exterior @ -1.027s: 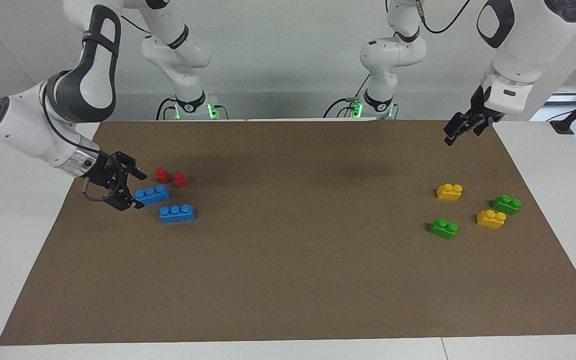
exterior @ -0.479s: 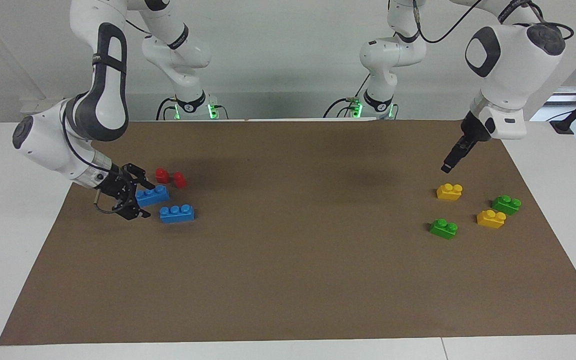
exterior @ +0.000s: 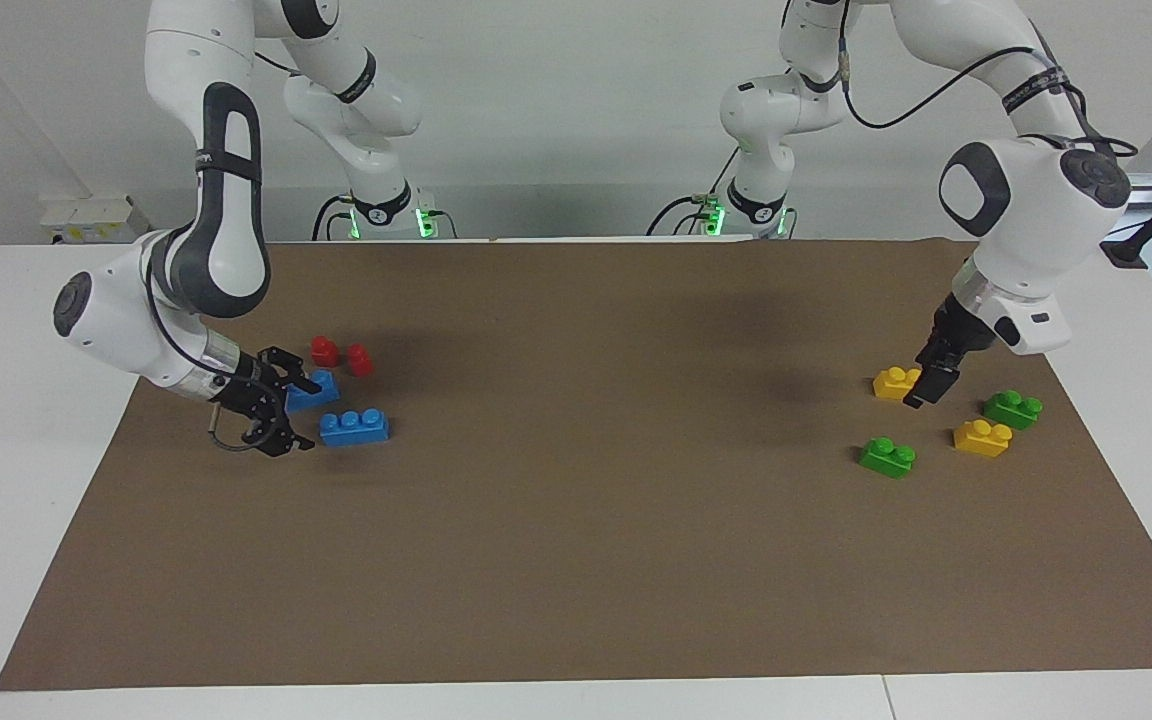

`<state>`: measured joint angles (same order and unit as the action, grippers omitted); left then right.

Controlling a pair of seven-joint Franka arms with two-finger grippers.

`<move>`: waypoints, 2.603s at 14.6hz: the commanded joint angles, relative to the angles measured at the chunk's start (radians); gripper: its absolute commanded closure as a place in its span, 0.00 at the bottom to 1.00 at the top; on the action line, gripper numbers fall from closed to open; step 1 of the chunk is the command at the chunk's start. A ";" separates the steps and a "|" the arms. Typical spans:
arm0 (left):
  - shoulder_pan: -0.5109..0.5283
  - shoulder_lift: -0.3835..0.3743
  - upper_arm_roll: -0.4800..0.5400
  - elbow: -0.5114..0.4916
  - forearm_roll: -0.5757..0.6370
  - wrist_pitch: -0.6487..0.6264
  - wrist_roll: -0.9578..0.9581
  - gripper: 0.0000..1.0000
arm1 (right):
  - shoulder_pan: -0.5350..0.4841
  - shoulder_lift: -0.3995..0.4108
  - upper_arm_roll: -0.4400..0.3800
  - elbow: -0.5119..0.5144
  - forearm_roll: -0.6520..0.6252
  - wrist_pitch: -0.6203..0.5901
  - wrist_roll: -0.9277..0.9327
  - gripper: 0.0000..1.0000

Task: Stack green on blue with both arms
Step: 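Grasp the green brick with the left gripper while the right gripper grasps the blue brick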

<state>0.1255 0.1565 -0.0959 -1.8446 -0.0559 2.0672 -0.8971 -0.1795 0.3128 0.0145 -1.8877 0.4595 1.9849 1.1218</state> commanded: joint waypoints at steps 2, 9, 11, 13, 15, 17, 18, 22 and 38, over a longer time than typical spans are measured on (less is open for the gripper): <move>0.026 0.064 -0.001 -0.001 0.022 0.092 -0.039 0.00 | 0.000 -0.004 0.002 -0.039 0.030 0.041 -0.033 0.01; 0.019 0.184 -0.001 0.036 0.097 0.172 -0.204 0.00 | 0.014 0.023 0.002 -0.042 0.045 0.075 -0.056 0.01; 0.016 0.198 -0.001 0.036 0.097 0.194 -0.236 0.00 | 0.014 0.031 0.002 -0.042 0.047 0.084 -0.074 0.01; 0.008 0.216 -0.001 0.036 0.097 0.232 -0.284 0.00 | 0.020 0.045 0.002 -0.042 0.047 0.109 -0.077 0.01; 0.006 0.225 -0.001 0.030 0.099 0.249 -0.286 0.00 | 0.031 0.052 0.002 -0.044 0.047 0.127 -0.080 0.05; 0.005 0.235 -0.001 0.027 0.099 0.260 -0.290 0.00 | 0.041 0.052 0.002 -0.050 0.047 0.141 -0.080 0.09; 0.005 0.241 -0.001 0.024 0.099 0.270 -0.290 0.00 | 0.041 0.052 0.002 -0.051 0.047 0.141 -0.082 0.13; 0.003 0.255 0.001 0.019 0.103 0.278 -0.290 0.00 | 0.032 0.051 0.002 -0.053 0.047 0.137 -0.125 0.62; -0.007 0.256 -0.002 0.021 0.134 0.260 -0.275 1.00 | 0.273 0.071 0.012 0.328 0.077 -0.106 0.107 1.00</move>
<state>0.1256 0.4099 -0.1023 -1.8352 0.0589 2.3291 -1.1620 0.0276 0.3659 0.0293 -1.5946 0.5246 1.8835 1.1600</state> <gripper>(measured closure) 0.665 0.661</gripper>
